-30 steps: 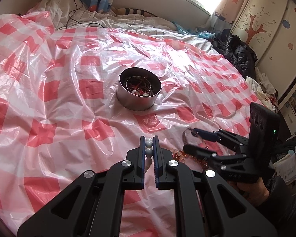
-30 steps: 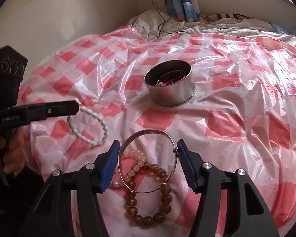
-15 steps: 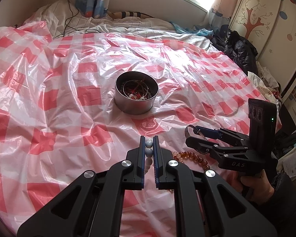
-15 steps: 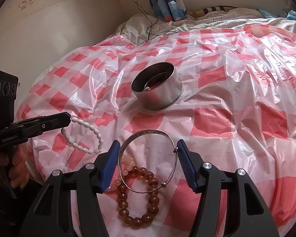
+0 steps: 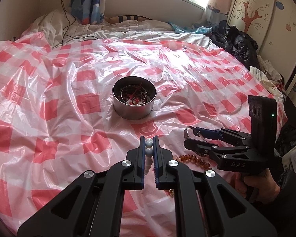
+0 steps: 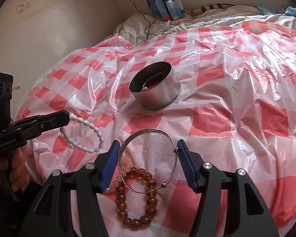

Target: Organize jewelry

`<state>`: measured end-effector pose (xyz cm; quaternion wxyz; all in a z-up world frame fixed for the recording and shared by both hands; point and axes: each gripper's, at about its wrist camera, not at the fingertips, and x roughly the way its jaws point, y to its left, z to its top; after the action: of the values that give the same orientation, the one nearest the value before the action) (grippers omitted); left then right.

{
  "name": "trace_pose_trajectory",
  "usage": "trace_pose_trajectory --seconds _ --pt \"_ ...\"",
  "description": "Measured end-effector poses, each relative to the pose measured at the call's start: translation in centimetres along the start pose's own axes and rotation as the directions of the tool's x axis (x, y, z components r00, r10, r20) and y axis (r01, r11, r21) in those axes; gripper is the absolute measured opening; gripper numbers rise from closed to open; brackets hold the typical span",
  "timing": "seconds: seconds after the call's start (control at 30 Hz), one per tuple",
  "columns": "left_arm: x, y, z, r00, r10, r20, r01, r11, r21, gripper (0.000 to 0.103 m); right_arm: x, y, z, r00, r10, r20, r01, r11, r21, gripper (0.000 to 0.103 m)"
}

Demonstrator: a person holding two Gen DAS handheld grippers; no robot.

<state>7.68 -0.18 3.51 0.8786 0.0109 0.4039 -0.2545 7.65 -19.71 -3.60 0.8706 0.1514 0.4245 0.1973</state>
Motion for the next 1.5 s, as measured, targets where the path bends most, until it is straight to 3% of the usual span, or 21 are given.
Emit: trace_pose_trajectory --seconds 0.27,0.4,0.53,0.6,0.63,0.77,1.03,1.13,1.17,1.23,1.37,1.4,1.43,1.5 --pt "-0.1 -0.3 0.6 1.000 0.002 0.025 -0.002 1.000 -0.005 0.007 -0.1 -0.2 0.1 1.000 0.004 0.009 -0.004 1.000 0.007 0.058" --pt "0.3 0.7 1.2 0.999 -0.019 0.037 0.021 0.998 -0.063 0.007 0.1 -0.6 0.2 1.000 -0.017 0.004 0.017 1.000 0.015 0.058" --pt "1.3 2.2 1.2 1.000 0.013 0.022 -0.010 0.991 -0.135 0.007 0.3 -1.1 0.2 0.999 -0.045 -0.009 0.045 0.999 0.028 0.059" --pt "1.8 3.0 1.2 0.999 0.034 0.005 -0.032 0.985 -0.167 0.007 0.3 -1.1 0.2 0.998 -0.064 -0.014 0.065 0.998 0.023 0.066" --pt "1.9 3.4 1.1 0.999 0.043 0.003 -0.042 0.982 -0.182 0.007 0.4 -0.9 0.1 0.997 -0.081 -0.017 0.081 0.997 0.013 0.072" --pt "2.2 4.6 1.0 1.000 0.027 0.005 -0.025 0.973 -0.228 0.007 1.3 0.0 -0.2 0.994 -0.093 -0.058 0.090 0.995 -0.046 0.080" --pt "2.5 4.7 1.3 0.999 0.004 0.049 0.009 0.964 -0.266 0.007 3.6 0.9 -0.2 0.986 -0.143 -0.090 0.134 0.986 -0.100 0.081" --pt "3.2 4.5 1.4 1.000 -0.001 0.029 0.009 0.964 -0.265 0.007 4.1 2.3 -0.6 0.977 -0.190 -0.099 0.170 0.968 -0.187 0.080" --pt "3.4 4.3 1.5 1.000 -0.003 0.027 0.010 0.965 -0.261 0.007 4.2 2.7 -0.8 0.973 -0.207 -0.098 0.182 0.959 -0.217 0.079" --pt "3.8 4.2 1.5 1.000 -0.005 0.015 0.008 0.966 -0.260 0.007 4.3 3.1 -1.0 0.968 -0.232 -0.096 0.204 0.949 -0.242 0.067" --pt "5.0 5.1 1.1 0.999 0.022 -0.027 -0.029 0.953 -0.301 0.007 3.4 1.9 -0.5 0.980 -0.181 -0.081 0.165 0.972 -0.166 0.065" --pt "5.1 5.5 1.1 0.999 0.031 -0.029 -0.039 0.948 -0.316 0.007 3.0 1.5 -0.2 0.985 -0.160 -0.066 0.150 0.979 -0.136 0.060" --pt "5.1 5.8 1.0 0.999 0.043 -0.032 -0.051 0.945 -0.322 0.007 2.5 1.1 0.2 0.988 -0.150 -0.046 0.145 0.984 -0.107 0.041" --pt "5.3 6.2 0.8 0.997 0.070 -0.040 -0.079 0.945 -0.317 0.007 1.7 0.3 0.8 0.992 -0.129 -0.016 0.128 0.990 -0.058 0.037"
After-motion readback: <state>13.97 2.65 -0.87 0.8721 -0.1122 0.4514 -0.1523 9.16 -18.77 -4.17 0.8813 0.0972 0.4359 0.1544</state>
